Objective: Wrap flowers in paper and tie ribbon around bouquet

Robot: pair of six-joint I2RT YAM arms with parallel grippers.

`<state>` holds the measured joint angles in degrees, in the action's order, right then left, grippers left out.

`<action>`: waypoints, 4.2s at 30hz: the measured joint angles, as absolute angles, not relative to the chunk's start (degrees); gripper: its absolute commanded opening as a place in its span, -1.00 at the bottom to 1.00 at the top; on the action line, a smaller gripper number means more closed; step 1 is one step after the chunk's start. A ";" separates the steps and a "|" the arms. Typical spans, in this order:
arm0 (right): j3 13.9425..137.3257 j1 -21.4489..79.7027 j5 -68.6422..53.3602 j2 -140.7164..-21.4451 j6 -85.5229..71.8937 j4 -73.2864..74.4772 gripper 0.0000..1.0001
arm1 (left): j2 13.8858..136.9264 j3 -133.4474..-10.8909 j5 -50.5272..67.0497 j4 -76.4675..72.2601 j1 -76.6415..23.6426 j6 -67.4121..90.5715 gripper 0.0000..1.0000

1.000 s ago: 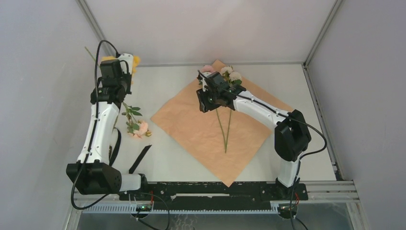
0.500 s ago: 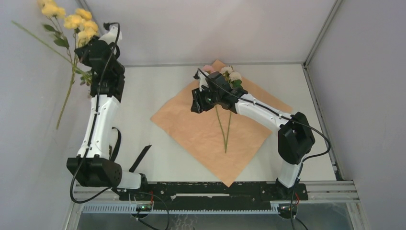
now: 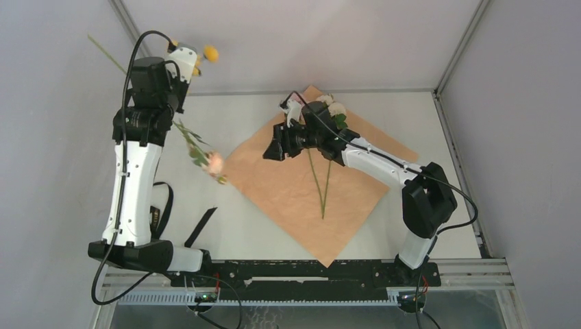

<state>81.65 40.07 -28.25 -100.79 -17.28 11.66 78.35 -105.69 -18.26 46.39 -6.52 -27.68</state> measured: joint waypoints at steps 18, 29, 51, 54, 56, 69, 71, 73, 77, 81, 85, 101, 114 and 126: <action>82.78 41.04 -27.20 -115.46 -66.26 -37.95 0.99 | 74.85 -90.37 14.28 54.94 -7.92 -15.66 -1.00; 94.98 41.93 -23.00 -126.82 -78.32 -38.41 -0.38 | 74.85 -88.16 21.37 54.59 -11.14 -14.98 -1.00; 94.37 39.46 -26.81 -128.11 -72.07 -34.76 -1.00 | 73.10 -100.75 0.01 78.52 -23.88 -67.46 1.00; 94.11 39.68 -27.57 -128.11 -71.50 -34.59 -1.00 | 74.65 -93.78 -1.02 81.84 -18.09 -80.40 1.00; 94.06 39.88 -28.08 -128.11 -71.02 -34.35 -1.00 | 79.05 -94.17 3.29 81.80 -12.40 -88.05 0.99; 91.83 40.21 -29.28 -127.61 -70.72 -34.46 -1.00 | 82.96 -89.25 10.98 73.21 -7.49 -107.24 0.61; 91.18 40.12 -29.28 -127.20 -70.72 -34.46 -1.00 | 82.96 -86.74 9.26 72.23 -7.49 -107.94 0.45; 90.28 39.97 -29.28 -126.37 -70.72 -34.50 -1.00 | 82.91 -84.49 7.62 70.46 -7.46 -107.98 0.16; 89.36 39.59 -29.56 -124.77 -70.67 -35.03 -1.00 | 82.83 -80.14 5.23 65.45 -7.03 -106.96 -1.00; 87.18 38.74 -29.47 -122.85 -70.02 -36.05 -1.00 | 82.67 -79.18 4.21 62.83 -6.87 -104.42 -1.00; 80.66 35.81 -29.06 -117.84 -67.90 -35.20 -1.00 | 80.44 -78.65 4.21 61.14 -5.74 -99.74 -1.00; 71.16 20.84 -32.53 -96.38 -49.21 -16.95 -1.00 | 76.31 -78.02 23.05 56.40 13.34 -76.20 -1.00; 71.55 21.41 -34.15 -97.14 -41.17 -14.70 -0.57 | 70.76 -72.42 27.07 57.49 3.84 -55.42 -1.00; 94.72 20.91 -18.00 -107.42 -27.51 18.26 0.67 | 76.55 -59.13 30.68 47.13 -2.85 -24.47 -1.00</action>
